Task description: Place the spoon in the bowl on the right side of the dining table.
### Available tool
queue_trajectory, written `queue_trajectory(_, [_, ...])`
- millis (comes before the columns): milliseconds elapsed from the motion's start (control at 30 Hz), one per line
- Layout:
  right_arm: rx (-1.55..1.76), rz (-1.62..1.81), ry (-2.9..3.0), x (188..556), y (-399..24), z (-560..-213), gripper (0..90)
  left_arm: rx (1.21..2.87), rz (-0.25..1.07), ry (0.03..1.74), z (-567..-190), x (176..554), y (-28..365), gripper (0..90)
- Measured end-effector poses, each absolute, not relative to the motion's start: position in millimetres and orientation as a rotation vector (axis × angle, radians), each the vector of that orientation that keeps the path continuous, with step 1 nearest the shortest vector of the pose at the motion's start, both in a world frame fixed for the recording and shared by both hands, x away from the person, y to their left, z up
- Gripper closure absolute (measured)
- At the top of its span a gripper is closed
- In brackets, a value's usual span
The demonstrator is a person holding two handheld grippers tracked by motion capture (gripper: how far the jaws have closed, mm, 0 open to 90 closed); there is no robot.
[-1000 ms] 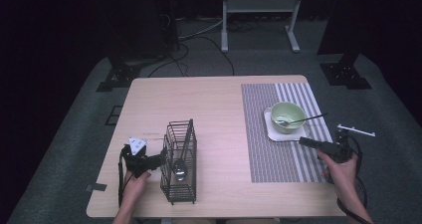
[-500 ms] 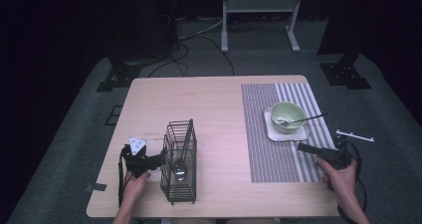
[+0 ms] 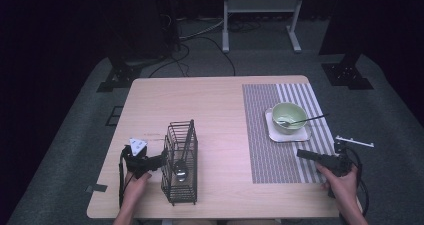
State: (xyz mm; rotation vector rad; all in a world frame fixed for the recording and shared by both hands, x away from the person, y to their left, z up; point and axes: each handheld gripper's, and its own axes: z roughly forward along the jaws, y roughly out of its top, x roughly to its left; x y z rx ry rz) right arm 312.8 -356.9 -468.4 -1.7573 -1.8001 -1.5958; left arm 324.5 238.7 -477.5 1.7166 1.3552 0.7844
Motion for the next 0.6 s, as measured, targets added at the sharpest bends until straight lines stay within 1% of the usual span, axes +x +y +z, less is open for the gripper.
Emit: queue_trajectory(600, [-1.692, -1.571, -1.851, 297.2, -343.6, -465.5, 29.5, 1.716, 0.785, 1.357, -477.5, 324.3, 238.7, 0.0])
